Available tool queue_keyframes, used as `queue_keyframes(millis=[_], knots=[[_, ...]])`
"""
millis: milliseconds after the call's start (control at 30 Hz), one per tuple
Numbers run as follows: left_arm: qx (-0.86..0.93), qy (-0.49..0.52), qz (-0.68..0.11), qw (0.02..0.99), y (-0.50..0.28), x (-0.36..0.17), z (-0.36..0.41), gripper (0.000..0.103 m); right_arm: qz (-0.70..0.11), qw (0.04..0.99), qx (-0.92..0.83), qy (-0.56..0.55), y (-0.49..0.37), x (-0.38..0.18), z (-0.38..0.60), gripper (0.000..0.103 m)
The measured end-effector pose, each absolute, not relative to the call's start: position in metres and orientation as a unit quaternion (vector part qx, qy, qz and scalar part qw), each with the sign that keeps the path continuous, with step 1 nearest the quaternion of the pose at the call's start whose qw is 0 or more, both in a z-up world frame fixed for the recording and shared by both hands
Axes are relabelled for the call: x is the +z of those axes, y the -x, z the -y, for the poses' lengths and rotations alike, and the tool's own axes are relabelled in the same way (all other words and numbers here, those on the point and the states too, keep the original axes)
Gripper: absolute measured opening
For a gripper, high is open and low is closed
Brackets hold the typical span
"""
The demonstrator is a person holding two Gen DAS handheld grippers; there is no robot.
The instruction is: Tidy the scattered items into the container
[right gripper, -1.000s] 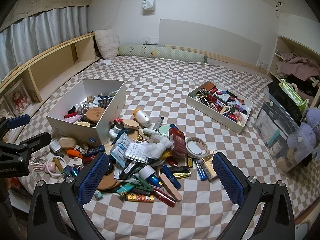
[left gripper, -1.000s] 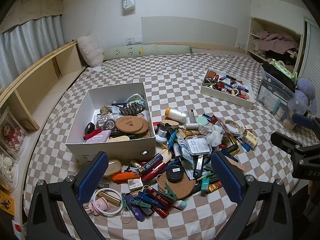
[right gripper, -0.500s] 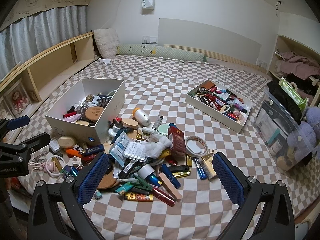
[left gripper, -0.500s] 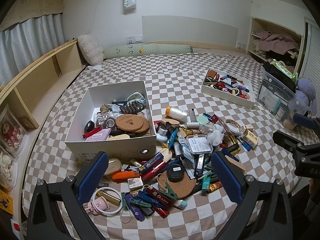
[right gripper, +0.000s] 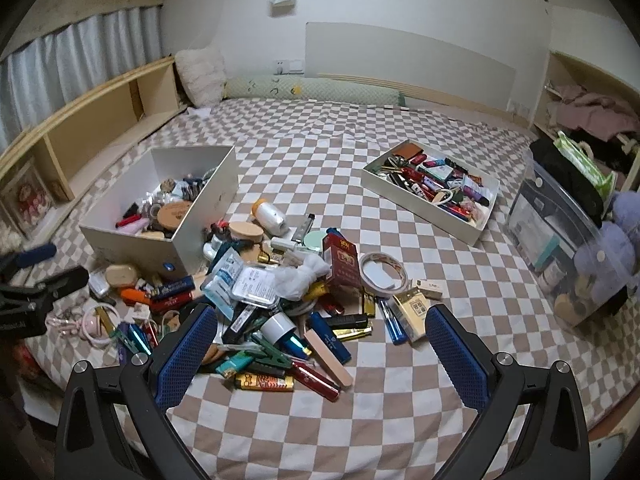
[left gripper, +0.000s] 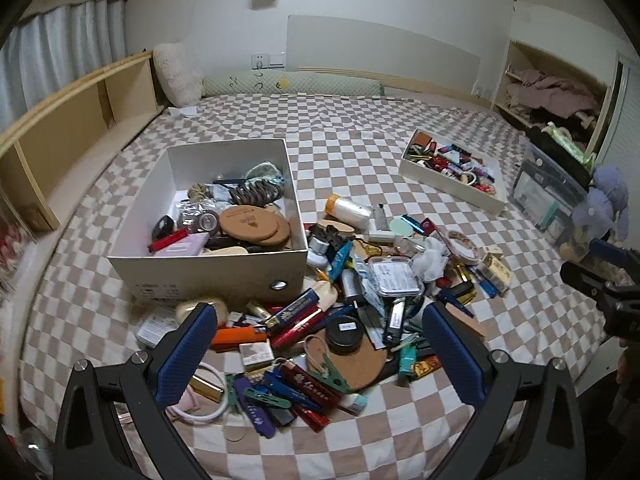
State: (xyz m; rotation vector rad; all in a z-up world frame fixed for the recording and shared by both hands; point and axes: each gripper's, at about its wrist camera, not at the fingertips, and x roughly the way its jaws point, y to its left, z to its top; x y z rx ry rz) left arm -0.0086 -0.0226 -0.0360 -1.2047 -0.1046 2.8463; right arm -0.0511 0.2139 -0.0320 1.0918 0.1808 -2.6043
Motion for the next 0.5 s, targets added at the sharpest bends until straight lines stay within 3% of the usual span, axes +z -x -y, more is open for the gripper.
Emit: queue_keyframes(millis=[233, 500], knots=[[0.937, 0.347, 0.025, 0.025, -0.002, -0.039, 0.031, 0.103, -0.002, 0.187, -0.923, -0.337, 0.048, -0.017, -0.230, 0.103], [0.936, 0.349, 0.051, -0.006, -0.008, -0.054, 0.073, 0.103, -0.012, 0.191, -0.921, -0.339, 0.050, -0.025, -0.234, 0.103]])
